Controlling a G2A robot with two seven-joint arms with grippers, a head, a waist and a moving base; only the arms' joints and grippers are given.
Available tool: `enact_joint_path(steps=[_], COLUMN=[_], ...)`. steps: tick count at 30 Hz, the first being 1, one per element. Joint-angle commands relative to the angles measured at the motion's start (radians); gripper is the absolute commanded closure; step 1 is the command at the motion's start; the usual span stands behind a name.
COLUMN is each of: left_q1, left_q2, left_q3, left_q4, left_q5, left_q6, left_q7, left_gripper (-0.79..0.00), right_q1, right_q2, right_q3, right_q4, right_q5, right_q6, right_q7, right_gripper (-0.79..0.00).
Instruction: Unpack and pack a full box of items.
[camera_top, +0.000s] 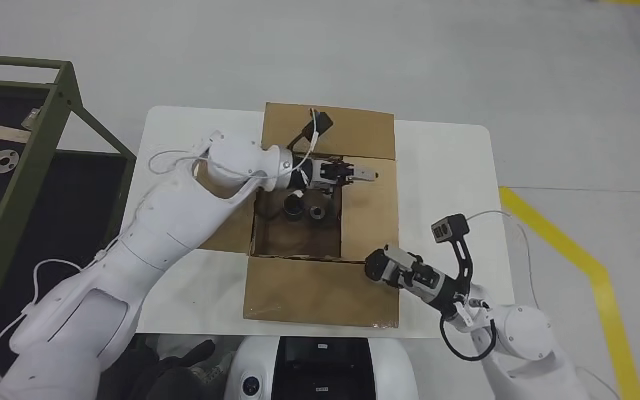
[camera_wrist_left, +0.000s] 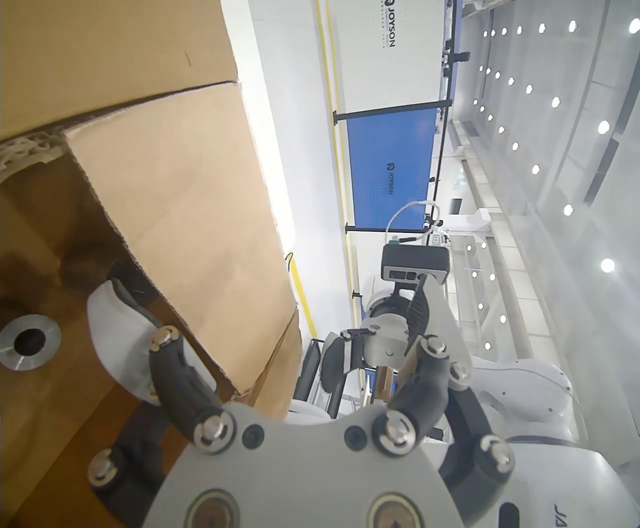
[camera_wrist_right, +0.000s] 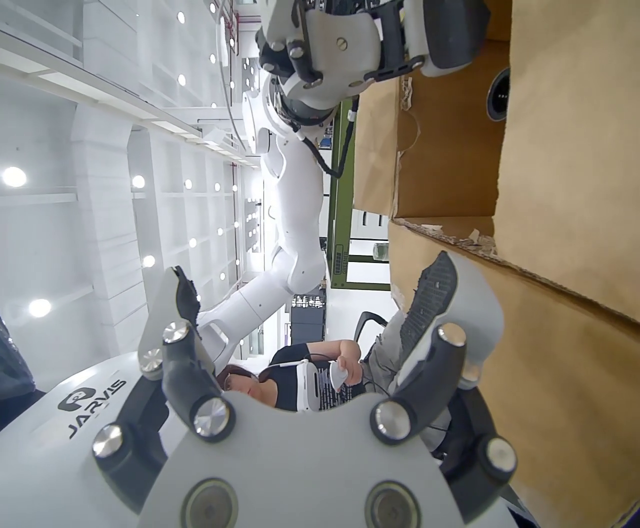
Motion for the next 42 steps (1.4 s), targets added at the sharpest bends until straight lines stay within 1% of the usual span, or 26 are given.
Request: enact_joint_path(steps=[1, 7, 12, 17, 20, 26, 29, 33, 35, 38, 42], left_q1=[-0.007, -0.017, -0.022, -0.04, -0.046, -0.029, -0.011, 0.011, 0.017, 0.021, 0.021], left_q2=[-0.009, -0.031, -0.055, -0.077, -0.084, -0.08, -0.075, -0.068, -0.067, -0.069, -0.072], left_q3=[0.015, 0.035, 0.046, 0.061, 0.053, 0.003, -0.029, -0.06, -0.066, -0.071, -0.077], left_q4=[0.024, 0.091, 0.137, 0.166, 0.172, 0.131, 0.088, 0.026, 0.003, -0.016, -0.024], left_q5=[0.007, -0.006, -0.046, -0.062, -0.083, -0.117, -0.129, -0.127, -0.122, -0.124, -0.124], left_q6=[-0.001, -0.015, -0.034, -0.049, -0.065, -0.144, -0.167, -0.162, -0.152, -0.143, -0.138], left_q7=[0.009, 0.02, 0.059, 0.055, 0.048, 0.011, 0.013, 0.012, 0.01, 0.003, -0.005], left_gripper=[-0.785, -0.785, -0.785, -0.785, -0.785, -0.785, -0.785, -0.785, -0.785, -0.785, -0.785], right_q1=[-0.003, -0.004, 0.007, 0.018, 0.023, 0.027, 0.034, 0.042, 0.047, 0.049, 0.033], right_q2=[0.001, 0.004, 0.006, 0.007, 0.008, 0.011, 0.014, 0.015, 0.015, 0.014, 0.018], right_q3=[-0.004, -0.019, -0.039, -0.06, -0.071, -0.1, -0.117, -0.13, -0.131, -0.127, -0.099], right_q4=[-0.003, -0.006, -0.004, -0.005, -0.008, -0.018, -0.018, -0.015, -0.011, -0.004, -0.016], right_q5=[-0.008, -0.027, -0.037, -0.052, -0.056, -0.083, -0.096, -0.102, -0.1, -0.08, -0.064], right_q6=[0.0, 0.004, 0.014, 0.036, 0.049, 0.083, 0.094, 0.102, 0.096, 0.063, 0.03], right_q7=[-0.005, -0.017, -0.025, -0.035, -0.046, -0.043, -0.023, -0.026, -0.045, -0.085, -0.094], right_gripper=[-0.785, -0.785, -0.785, -0.785, -0.785, -0.785, -0.785, -0.785, -0.785, -0.785, -0.785])
